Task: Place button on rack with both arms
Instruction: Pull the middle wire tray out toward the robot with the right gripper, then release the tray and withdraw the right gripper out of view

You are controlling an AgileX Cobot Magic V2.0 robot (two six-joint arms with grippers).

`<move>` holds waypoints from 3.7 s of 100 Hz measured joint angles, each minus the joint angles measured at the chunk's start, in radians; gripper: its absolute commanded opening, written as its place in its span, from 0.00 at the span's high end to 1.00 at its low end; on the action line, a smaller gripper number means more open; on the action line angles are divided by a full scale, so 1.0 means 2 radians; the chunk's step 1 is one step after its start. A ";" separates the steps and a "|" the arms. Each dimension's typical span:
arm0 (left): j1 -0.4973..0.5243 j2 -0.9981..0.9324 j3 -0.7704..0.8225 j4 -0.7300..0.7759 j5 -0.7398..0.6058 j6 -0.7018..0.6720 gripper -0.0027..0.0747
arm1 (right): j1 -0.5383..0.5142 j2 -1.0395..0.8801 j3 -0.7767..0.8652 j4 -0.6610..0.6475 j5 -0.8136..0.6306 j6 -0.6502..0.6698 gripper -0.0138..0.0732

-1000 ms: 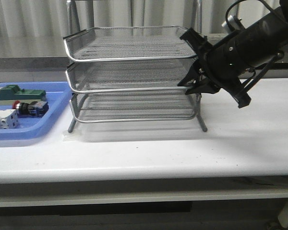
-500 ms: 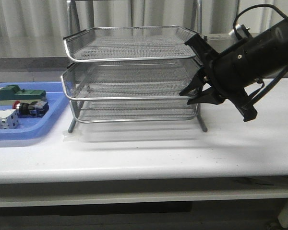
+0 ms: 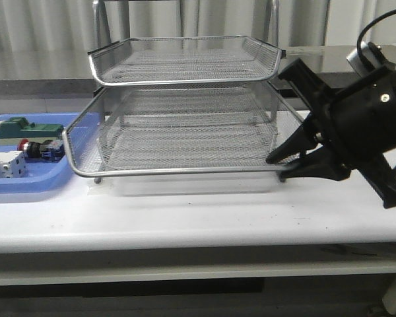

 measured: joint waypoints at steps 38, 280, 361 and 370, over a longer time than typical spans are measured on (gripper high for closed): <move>0.000 0.000 0.000 0.000 0.000 0.000 0.99 | 0.003 -0.069 0.067 -0.001 0.000 -0.017 0.70; 0.000 0.000 0.000 0.000 0.000 0.000 0.99 | -0.101 -0.472 -0.070 -0.796 0.255 0.327 0.32; 0.000 0.000 0.000 0.000 0.000 0.000 0.99 | -0.101 -0.547 -0.070 -0.831 0.310 0.368 0.92; 0.000 0.000 0.000 0.000 0.000 0.000 0.99 | -0.101 -0.547 -0.070 -0.831 0.310 0.368 0.92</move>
